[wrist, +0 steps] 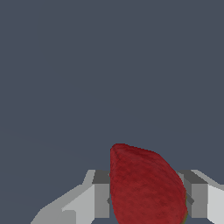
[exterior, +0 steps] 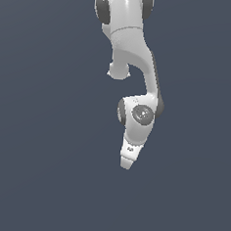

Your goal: Pick up the object and move it to a goal position.

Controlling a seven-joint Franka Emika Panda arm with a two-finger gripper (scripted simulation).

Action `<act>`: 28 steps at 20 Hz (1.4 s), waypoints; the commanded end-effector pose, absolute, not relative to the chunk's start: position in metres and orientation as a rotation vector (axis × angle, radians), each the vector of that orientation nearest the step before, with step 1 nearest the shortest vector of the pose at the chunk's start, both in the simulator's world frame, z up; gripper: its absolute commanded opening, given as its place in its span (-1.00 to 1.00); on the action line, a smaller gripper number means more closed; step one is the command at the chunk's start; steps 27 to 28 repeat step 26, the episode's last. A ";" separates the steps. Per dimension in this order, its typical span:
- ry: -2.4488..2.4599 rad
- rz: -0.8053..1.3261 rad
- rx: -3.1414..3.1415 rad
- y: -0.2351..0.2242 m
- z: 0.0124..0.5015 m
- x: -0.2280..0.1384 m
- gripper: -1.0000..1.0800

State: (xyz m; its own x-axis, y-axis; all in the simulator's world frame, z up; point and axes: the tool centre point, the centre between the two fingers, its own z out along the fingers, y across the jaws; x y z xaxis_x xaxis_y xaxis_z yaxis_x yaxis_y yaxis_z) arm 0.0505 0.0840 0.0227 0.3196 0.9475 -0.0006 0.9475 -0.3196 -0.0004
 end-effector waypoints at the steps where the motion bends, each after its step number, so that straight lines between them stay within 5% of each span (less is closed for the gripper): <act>1: 1.833 0.000 2.551 0.084 0.023 0.051 -1.00; 28: 1.832 0.000 2.552 0.027 0.032 0.056 -1.00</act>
